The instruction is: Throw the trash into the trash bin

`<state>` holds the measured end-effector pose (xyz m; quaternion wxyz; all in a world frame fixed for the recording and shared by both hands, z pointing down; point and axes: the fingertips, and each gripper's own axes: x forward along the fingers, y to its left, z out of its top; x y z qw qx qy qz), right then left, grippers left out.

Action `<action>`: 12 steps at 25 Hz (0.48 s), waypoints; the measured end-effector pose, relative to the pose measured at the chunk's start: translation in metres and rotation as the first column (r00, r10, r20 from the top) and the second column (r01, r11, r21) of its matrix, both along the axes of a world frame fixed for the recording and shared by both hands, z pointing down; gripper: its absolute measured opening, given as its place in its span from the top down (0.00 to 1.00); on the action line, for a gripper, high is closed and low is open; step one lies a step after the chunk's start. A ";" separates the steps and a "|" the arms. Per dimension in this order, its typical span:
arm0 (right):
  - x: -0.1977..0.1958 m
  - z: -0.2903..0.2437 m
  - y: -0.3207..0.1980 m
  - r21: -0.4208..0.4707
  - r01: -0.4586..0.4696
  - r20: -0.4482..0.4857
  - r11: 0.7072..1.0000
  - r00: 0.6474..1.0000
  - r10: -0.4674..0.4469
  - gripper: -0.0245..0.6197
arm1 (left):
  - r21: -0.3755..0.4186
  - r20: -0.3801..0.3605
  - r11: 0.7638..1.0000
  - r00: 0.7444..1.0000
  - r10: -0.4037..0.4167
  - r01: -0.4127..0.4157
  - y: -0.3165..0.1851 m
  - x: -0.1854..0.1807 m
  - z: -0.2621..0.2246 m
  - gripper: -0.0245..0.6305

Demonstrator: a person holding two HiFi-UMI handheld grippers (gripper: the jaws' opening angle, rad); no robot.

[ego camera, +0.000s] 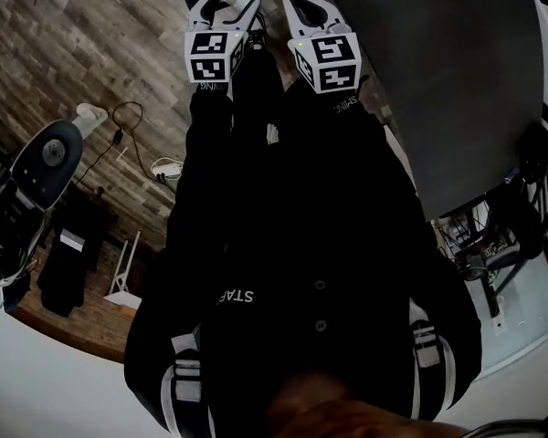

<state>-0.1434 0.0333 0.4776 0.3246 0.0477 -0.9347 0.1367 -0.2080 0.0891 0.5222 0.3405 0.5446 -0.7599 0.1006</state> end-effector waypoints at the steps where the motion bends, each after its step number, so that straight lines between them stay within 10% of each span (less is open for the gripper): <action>1: -0.013 0.010 0.011 -0.002 0.027 -0.011 1.000 1.000 -0.027 0.94 | -0.013 -0.012 1.000 1.000 -0.025 0.025 0.014 -0.010 0.013 0.49; 12: -0.105 0.111 0.085 -0.013 0.231 -0.133 0.973 0.964 -0.230 0.94 | -0.135 -0.116 0.973 0.972 -0.205 0.189 0.116 -0.077 0.132 0.49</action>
